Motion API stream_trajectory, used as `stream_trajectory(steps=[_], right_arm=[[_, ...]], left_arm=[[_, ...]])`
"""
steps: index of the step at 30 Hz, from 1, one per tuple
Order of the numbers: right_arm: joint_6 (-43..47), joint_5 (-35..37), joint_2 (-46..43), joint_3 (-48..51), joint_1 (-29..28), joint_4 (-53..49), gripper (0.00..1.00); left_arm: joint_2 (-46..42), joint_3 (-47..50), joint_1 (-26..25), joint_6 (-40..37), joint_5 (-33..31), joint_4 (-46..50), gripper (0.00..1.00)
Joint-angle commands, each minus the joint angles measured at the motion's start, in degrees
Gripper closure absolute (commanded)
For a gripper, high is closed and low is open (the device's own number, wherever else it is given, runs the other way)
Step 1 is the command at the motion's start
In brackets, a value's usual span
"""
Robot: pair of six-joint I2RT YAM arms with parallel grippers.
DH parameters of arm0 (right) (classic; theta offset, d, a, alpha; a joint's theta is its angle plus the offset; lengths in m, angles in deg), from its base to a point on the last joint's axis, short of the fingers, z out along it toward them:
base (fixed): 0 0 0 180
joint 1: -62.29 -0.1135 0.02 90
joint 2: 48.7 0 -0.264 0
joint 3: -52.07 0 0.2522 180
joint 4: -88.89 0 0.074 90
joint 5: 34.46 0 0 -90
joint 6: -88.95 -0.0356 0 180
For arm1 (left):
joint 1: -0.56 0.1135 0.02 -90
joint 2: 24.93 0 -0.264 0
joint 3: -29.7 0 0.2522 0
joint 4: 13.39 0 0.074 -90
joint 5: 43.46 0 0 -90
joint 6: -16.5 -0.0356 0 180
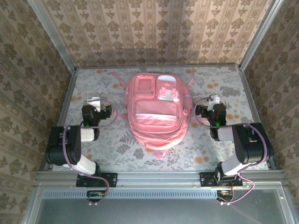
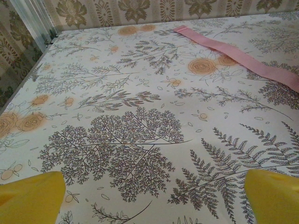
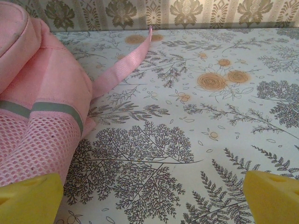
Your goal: Pack the student bag
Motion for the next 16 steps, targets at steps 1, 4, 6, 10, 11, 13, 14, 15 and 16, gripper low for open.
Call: stream_trajectory(steps=[1,4,6,10,11,13,14,15,16], right_arm=[[0.6,1.2,-0.6,-0.2,-0.1,0.3,0.0],[0.6,1.2,-0.6,-0.2,-0.2,0.3,0.0],[0.6,1.2,-0.7,-0.2,-0.1,0.4,0.0],[0.6,1.2,-0.6,-0.2,-0.1,0.3,0.0],[0.6,1.2,-0.6,-0.2,-0.1,0.4,0.0],[0.6,1.2,-0.6,-0.2,-0.1,0.3,0.0],[0.6,1.1,-0.7,-0.2,-0.1,0.3,0.0],[0.6,1.2,-0.7,-0.2,-0.1,0.3,0.0],[0.6,1.1,-0.6,-0.2,-0.1,0.3,0.0]], left_arm=[[0.2,-0.6,-0.1,-0.9,-0.2,0.3,0.0],[0.1,-0.6,-0.1,-1.0,-0.2,0.4,0.0],[0.2,-0.6,-0.1,-0.9,-0.2,0.4,0.0],[0.2,-0.7,-0.2,-1.0,-0.2,0.4,0.0],[0.2,-0.7,-0.2,-1.0,-0.2,0.5,0.0],[0.3,-0.9,0.0,-0.8,-0.1,0.7,0.0],[0.2,-0.8,0.0,-0.8,0.0,0.7,0.0],[0.2,-0.7,-0.1,-0.9,0.0,0.5,0.0],[0.2,-0.6,-0.1,-0.9,-0.1,0.4,0.0]])
